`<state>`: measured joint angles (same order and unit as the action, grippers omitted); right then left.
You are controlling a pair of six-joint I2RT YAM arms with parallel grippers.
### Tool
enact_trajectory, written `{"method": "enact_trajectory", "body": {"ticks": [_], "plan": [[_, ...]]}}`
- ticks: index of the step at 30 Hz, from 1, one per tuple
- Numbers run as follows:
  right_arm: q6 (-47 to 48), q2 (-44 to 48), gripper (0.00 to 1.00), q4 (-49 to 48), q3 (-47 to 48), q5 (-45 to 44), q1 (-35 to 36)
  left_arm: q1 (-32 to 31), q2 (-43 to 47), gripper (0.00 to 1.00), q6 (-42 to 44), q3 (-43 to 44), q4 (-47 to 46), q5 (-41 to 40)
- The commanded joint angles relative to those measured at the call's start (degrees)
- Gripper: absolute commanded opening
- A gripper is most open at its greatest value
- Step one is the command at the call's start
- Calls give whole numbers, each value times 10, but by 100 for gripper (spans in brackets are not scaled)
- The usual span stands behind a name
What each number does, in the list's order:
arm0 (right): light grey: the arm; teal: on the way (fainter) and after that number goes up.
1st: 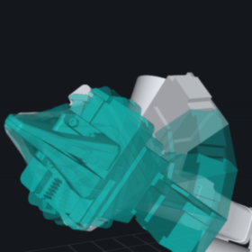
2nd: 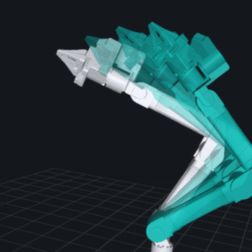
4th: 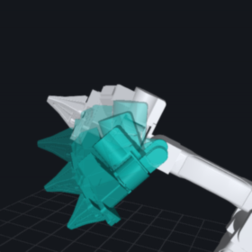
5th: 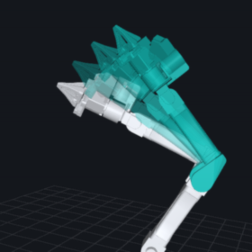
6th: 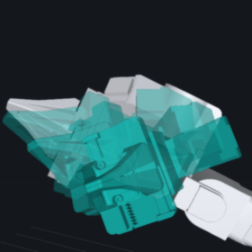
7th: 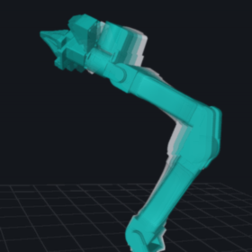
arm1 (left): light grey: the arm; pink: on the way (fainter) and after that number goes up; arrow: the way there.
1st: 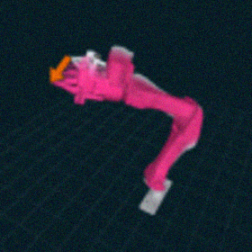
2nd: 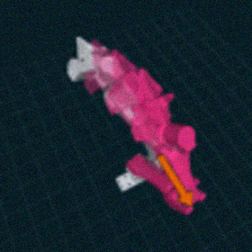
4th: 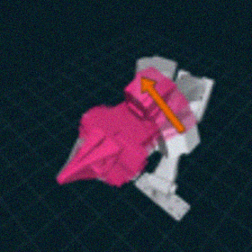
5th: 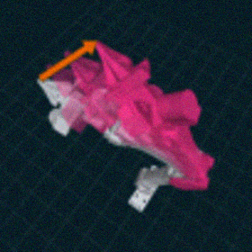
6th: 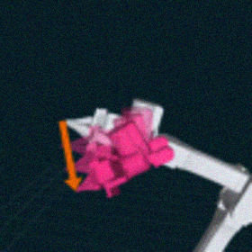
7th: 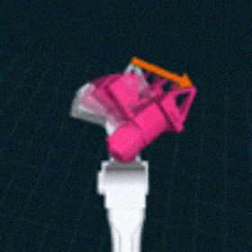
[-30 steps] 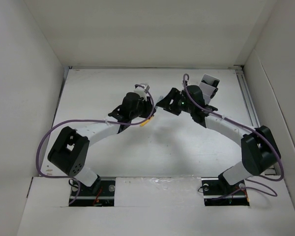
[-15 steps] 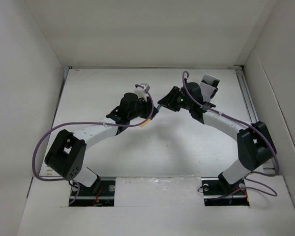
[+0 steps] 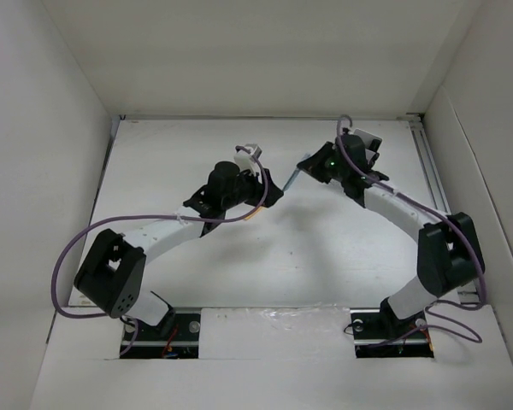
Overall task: Sort the stationery into containers
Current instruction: Place the stationery in the storage box.
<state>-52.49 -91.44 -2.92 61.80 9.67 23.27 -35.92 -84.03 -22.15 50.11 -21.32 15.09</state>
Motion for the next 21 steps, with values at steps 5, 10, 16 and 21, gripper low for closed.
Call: {"method": "enact_trajectory", "body": {"ticks": [5,10,16,21], "plan": [[27,100,0,88,48,-375,-71,-3,40,55,1,-11,-25,-3],[14,94,0,123,75,-488,-117,-3,28,54,1,-4,-25,3],[0,40,0,171,141,-597,-128,-3,23,54,1,3,-12,-19],[-13,-13,0,214,191,-621,-134,-3,23,52,1,9,8,-28]]}}
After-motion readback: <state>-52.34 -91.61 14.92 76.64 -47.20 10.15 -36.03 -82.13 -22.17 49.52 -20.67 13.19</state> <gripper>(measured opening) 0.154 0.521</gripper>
